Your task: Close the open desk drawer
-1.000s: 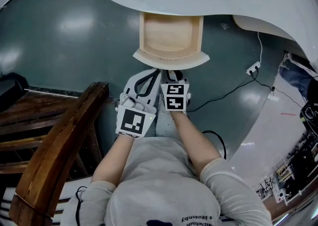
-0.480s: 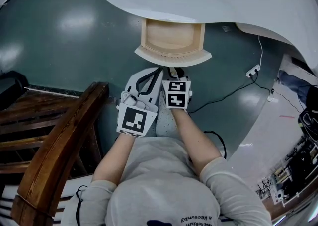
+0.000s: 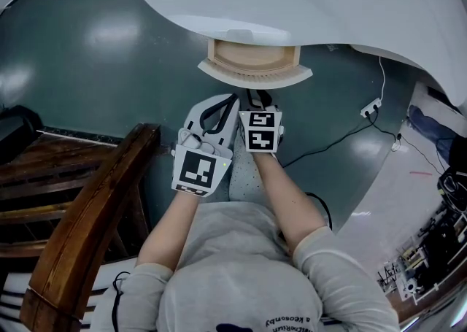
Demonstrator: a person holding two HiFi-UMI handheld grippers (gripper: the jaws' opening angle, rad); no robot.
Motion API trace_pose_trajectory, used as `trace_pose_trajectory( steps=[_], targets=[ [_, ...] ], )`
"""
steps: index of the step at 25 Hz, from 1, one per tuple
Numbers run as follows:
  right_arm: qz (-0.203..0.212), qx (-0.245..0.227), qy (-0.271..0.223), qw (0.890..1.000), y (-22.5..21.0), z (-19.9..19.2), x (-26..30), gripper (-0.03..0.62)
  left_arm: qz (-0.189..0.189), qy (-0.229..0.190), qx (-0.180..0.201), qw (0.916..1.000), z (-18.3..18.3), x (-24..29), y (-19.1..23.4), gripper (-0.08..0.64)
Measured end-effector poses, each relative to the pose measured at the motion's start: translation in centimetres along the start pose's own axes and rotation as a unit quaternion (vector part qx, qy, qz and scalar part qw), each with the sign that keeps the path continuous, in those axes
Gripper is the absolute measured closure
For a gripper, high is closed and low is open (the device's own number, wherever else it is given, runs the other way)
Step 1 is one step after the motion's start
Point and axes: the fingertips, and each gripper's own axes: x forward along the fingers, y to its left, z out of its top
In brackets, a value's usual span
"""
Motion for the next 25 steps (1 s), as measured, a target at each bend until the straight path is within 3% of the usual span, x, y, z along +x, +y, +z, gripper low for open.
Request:
trace_pose_trajectory(
  steps=[25],
  targets=[
    [0.01,-0.014,-0.016,1.0,-1.8,6.1,2.7,0.483,0.008,0.002,-0.033,0.9994,2.0,3.4,3.4,0.551]
  ],
)
